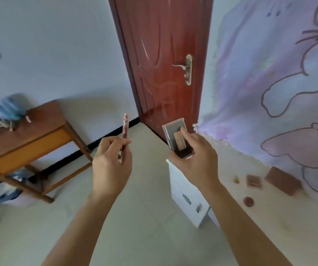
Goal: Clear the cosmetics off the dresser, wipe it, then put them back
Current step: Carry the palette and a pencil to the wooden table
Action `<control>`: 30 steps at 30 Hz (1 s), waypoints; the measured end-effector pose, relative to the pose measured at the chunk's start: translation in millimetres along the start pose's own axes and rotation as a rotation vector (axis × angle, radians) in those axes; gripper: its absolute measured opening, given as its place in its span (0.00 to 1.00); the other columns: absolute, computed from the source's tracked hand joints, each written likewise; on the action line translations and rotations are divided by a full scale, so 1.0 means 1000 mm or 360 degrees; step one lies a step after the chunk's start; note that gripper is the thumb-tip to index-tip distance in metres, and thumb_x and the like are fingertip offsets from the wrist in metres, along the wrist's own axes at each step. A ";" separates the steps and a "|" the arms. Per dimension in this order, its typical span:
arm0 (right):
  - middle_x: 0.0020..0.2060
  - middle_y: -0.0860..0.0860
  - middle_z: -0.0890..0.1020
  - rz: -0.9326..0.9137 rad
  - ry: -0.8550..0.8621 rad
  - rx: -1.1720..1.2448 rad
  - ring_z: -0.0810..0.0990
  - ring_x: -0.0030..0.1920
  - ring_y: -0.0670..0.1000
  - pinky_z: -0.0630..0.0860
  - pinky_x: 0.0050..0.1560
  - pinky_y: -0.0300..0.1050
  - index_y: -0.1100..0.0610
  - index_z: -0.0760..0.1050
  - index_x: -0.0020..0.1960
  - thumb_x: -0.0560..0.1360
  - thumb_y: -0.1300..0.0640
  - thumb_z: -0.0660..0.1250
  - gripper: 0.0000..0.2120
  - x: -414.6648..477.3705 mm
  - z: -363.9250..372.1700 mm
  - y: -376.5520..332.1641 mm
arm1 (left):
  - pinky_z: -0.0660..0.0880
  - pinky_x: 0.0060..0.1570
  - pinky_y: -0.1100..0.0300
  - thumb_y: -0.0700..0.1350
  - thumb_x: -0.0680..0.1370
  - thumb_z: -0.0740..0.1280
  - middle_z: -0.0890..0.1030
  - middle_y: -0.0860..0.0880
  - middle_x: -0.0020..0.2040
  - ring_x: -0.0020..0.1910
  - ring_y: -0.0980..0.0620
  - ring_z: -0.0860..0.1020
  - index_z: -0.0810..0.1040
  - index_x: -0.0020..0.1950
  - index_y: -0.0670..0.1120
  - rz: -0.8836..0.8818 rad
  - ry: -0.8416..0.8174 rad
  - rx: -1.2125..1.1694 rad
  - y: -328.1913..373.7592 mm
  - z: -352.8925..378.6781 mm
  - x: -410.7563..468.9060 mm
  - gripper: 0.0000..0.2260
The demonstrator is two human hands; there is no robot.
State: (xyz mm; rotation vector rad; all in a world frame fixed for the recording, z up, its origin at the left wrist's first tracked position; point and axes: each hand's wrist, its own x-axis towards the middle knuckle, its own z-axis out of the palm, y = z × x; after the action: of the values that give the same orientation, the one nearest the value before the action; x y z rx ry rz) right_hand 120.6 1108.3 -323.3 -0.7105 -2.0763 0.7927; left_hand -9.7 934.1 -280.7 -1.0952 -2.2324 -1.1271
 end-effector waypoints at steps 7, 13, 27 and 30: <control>0.46 0.44 0.80 -0.0367 -0.0340 0.0152 0.78 0.47 0.46 0.77 0.48 0.41 0.49 0.76 0.68 0.64 0.45 0.74 0.32 0.015 0.198 -0.151 | 0.78 0.38 0.59 0.35 0.76 0.70 0.78 0.48 0.50 0.40 0.54 0.76 0.82 0.52 0.41 -0.0269 0.0225 0.0260 -0.168 -0.154 0.011 0.07; 0.47 0.44 0.80 -0.0555 -0.0568 0.0262 0.78 0.48 0.46 0.78 0.47 0.43 0.48 0.75 0.68 0.65 0.43 0.73 0.31 0.012 0.311 -0.241 | 0.78 0.39 0.63 0.37 0.76 0.70 0.78 0.50 0.51 0.40 0.55 0.77 0.82 0.53 0.42 -0.0452 0.0344 0.0369 -0.263 -0.239 0.017 0.07; 0.51 0.42 0.79 -0.0667 -0.0854 0.0393 0.78 0.51 0.43 0.77 0.50 0.36 0.49 0.74 0.70 0.67 0.43 0.73 0.33 0.085 0.562 -0.302 | 0.73 0.37 0.72 0.37 0.75 0.71 0.78 0.52 0.49 0.39 0.56 0.78 0.83 0.50 0.46 -0.0814 0.0449 0.0503 -0.479 -0.260 0.092 0.06; 0.51 0.43 0.79 -0.0638 -0.0885 0.0412 0.78 0.51 0.44 0.79 0.49 0.39 0.49 0.73 0.70 0.68 0.42 0.72 0.33 0.130 0.624 -0.313 | 0.72 0.38 0.73 0.37 0.75 0.70 0.78 0.53 0.48 0.40 0.57 0.78 0.83 0.49 0.46 -0.0892 0.0441 0.0509 -0.532 -0.255 0.139 0.06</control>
State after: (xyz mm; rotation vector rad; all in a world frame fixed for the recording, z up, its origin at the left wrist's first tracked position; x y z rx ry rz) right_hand -526.2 815.7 -342.5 0.0922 -2.4238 1.0779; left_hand -514.2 598.6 -300.2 -0.1688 -2.4355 -0.9890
